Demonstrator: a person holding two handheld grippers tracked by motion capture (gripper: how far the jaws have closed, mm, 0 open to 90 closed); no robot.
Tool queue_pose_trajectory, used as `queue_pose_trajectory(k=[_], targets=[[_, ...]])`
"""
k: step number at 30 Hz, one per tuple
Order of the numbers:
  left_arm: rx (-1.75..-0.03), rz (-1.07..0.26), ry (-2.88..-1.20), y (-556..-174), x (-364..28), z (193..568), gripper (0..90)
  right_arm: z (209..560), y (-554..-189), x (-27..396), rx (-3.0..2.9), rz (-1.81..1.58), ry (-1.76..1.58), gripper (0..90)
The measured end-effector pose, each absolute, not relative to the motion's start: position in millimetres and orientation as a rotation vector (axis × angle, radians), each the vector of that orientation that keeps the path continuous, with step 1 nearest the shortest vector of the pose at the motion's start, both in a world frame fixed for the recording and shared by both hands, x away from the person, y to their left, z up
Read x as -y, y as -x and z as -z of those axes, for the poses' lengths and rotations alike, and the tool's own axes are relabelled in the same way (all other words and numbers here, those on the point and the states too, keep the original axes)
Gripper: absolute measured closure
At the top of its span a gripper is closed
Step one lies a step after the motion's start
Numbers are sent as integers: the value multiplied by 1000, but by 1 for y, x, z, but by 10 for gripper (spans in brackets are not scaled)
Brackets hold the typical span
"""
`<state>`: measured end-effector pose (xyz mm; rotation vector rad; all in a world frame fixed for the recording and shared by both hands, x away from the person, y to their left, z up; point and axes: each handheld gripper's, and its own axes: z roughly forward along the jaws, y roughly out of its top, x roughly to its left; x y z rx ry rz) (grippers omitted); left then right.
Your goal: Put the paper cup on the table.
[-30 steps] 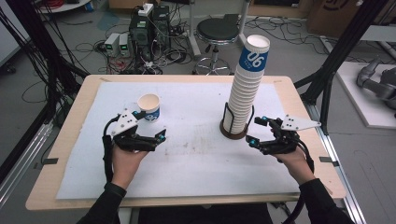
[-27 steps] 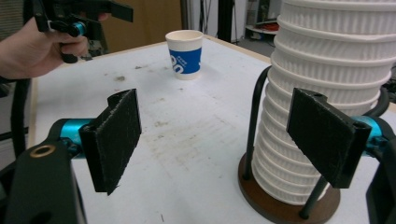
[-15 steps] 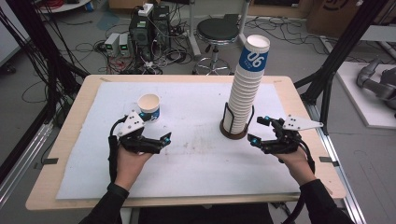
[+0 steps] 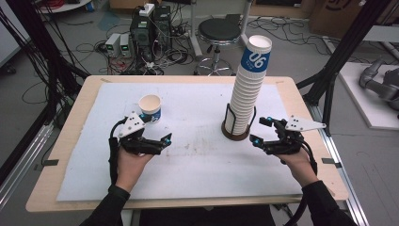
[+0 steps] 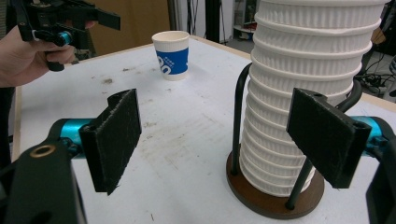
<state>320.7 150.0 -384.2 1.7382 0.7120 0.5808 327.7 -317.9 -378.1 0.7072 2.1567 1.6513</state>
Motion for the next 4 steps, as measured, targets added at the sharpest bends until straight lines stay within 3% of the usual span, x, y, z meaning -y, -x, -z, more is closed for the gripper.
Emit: queue_pose_trajectory(k=[4], targets=[[-712, -582, -1744, -322, -150, 385, 19, 379, -329, 318, -2159, -1648, -710, 184]])
